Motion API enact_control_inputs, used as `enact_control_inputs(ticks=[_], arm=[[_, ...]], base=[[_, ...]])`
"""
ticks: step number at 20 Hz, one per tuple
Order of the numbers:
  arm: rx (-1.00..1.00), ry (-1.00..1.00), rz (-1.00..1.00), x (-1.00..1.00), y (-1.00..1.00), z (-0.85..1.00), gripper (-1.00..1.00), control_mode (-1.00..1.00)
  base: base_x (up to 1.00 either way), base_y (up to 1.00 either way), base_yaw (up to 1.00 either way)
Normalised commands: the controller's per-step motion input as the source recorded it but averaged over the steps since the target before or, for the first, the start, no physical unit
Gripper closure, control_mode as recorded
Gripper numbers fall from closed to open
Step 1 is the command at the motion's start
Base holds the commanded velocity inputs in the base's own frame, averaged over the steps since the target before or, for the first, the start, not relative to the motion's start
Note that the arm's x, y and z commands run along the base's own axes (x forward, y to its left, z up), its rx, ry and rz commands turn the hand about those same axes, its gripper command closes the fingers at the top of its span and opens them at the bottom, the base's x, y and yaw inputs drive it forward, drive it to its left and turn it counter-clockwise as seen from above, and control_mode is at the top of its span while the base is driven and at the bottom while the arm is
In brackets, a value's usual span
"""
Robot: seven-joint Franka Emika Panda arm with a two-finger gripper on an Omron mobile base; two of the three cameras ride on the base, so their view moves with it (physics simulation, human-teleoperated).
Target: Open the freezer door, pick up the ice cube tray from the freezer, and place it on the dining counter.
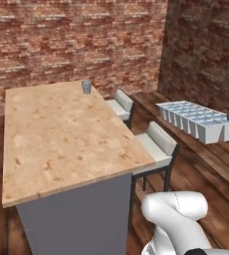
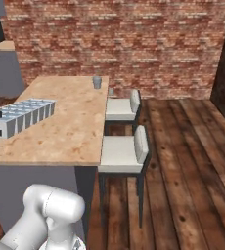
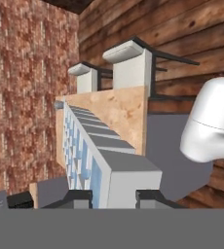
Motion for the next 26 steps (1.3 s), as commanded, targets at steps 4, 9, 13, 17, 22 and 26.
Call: enact_control_inputs(ticks=[4, 9, 13, 17, 22, 26], arm=[[0.0, 0.0, 0.0, 0.0, 0.0, 0.0, 1.0, 1.0], [0.0, 0.0, 0.0, 0.0, 0.0, 0.0, 1.0, 1.0], [0.0, 0.0, 0.0, 0.0, 0.0, 0.0, 1.0, 1.0], [0.0, 0.0, 0.0, 0.0, 0.0, 0.0, 1.0, 1.0], [0.0, 0.0, 0.0, 0.0, 0.0, 0.0, 1.0, 1.0], [0.0, 0.0, 0.01, 0.2, 0.0, -0.02, 1.0, -1.0]], base=[[0.0, 0.49, 0.21], [0.08, 0.48, 0.2], [0.38, 0.18, 0.13], [0.47, 0.0, 0.11], [0.58, 0.0, 0.07], [0.52, 0.0, 0.03]])
